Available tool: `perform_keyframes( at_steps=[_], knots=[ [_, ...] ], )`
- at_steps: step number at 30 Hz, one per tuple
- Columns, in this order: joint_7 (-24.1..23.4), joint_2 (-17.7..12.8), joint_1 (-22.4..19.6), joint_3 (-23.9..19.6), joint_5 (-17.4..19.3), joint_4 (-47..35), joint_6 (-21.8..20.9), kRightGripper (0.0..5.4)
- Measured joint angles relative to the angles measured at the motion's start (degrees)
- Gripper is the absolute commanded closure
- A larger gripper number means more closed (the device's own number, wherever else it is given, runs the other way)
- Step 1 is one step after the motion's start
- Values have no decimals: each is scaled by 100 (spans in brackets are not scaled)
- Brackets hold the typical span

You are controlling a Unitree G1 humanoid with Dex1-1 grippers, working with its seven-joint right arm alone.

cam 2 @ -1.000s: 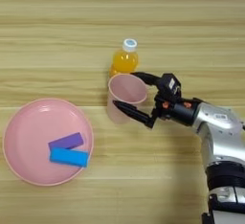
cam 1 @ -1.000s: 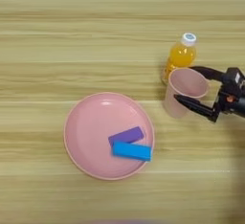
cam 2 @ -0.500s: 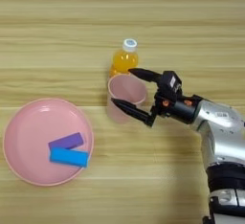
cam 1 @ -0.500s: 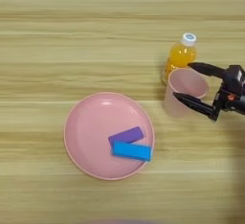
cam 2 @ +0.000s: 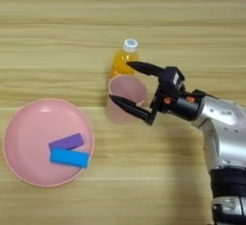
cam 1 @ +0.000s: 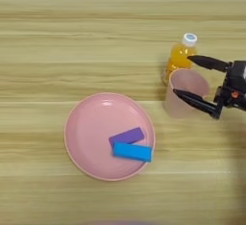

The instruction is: Move the objects on the table

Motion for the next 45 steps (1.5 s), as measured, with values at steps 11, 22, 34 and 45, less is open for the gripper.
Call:
perform_keyframes(
  at_steps=[11,22,34,45],
  knots=[
    [-114,6,466,206,55,-1356,262,2],
    [-257,19,678,845,-215,-2196,482,2],
    [-730,-197,788,1418,-792,-3051,1605,2],
    [-742,-471,874,2003,-1289,-3469,2273,2]
  ],
)
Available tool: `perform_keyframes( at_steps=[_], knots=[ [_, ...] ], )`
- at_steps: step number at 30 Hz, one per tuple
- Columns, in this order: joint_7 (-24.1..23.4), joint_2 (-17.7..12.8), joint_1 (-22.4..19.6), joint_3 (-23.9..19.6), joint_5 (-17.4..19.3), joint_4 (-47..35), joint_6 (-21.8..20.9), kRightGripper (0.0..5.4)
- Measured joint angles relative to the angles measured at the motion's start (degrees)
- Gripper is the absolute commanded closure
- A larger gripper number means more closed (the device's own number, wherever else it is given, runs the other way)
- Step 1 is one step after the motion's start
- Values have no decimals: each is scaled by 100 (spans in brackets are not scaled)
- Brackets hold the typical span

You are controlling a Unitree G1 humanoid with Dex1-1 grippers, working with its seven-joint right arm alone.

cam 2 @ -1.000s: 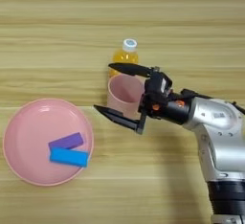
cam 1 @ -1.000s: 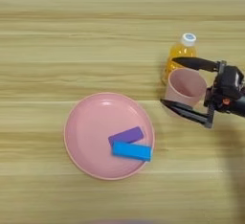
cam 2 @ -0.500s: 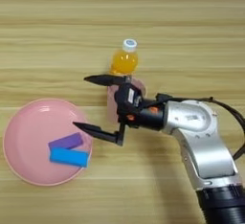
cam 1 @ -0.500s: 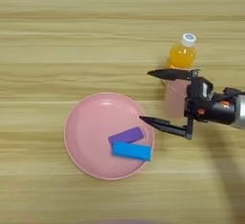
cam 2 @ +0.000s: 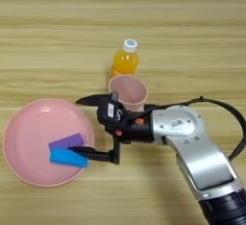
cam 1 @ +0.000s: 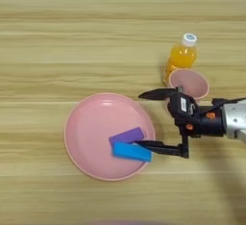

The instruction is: Move the objects on the table

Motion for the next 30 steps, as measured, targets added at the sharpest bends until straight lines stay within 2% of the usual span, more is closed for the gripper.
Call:
perform_keyframes(
  at_steps=[10,29,30],
  knots=[
    [-57,2,31,516,-485,201,50,2],
    [-103,65,-28,885,-850,768,-175,2],
    [-103,72,-34,910,-873,797,-183,18]
  ],
)
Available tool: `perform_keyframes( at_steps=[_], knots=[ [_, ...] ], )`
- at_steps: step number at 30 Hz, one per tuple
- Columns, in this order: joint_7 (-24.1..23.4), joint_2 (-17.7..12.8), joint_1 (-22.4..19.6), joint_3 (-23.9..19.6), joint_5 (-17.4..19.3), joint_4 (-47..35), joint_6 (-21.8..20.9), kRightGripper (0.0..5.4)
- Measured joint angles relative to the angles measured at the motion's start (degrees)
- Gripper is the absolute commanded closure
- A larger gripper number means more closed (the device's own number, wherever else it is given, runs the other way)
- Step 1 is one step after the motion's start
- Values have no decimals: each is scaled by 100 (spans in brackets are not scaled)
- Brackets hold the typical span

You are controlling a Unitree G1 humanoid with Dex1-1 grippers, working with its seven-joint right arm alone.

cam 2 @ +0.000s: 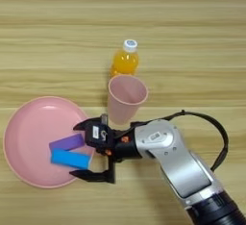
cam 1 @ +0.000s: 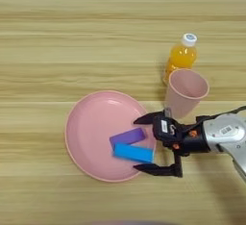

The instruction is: Move the objects on the table

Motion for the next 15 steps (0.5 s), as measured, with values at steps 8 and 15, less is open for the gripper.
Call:
perform_keyframes(
  at_steps=[8,15],
  knots=[
    [0,26,-18,119,-70,60,-26,127],
    [-4,41,-21,122,-74,91,-26,215]
  ],
)
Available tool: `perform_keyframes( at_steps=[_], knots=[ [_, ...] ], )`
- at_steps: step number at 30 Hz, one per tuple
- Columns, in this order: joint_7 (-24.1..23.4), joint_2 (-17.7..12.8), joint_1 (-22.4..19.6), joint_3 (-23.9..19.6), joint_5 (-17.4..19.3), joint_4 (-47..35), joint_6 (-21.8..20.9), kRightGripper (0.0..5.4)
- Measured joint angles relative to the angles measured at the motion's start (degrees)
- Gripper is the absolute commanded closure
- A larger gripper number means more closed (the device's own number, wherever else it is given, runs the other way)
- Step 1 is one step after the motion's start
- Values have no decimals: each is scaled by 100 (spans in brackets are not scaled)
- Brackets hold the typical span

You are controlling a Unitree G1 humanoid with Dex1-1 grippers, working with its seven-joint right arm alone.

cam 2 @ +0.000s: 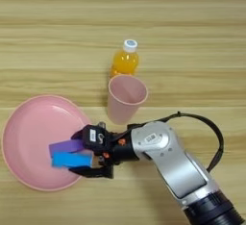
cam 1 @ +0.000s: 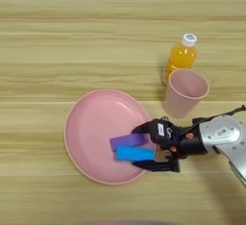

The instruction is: Move the objects on the table

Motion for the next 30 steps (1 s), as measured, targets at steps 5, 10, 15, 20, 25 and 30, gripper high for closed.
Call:
perform_keyframes(
  at_steps=[5,10,15,20,25,30],
  knots=[
    [-3,8,-2,0,-1,2,-1,277],
    [-3,18,-22,0,-1,53,-45,339],
    [-1,19,-24,0,-2,64,-70,399],
    [0,21,-25,0,0,68,-72,399],
    [-2,31,-28,-2,3,76,-71,399],
    [-23,120,-88,-174,120,78,-69,399]
  ],
)
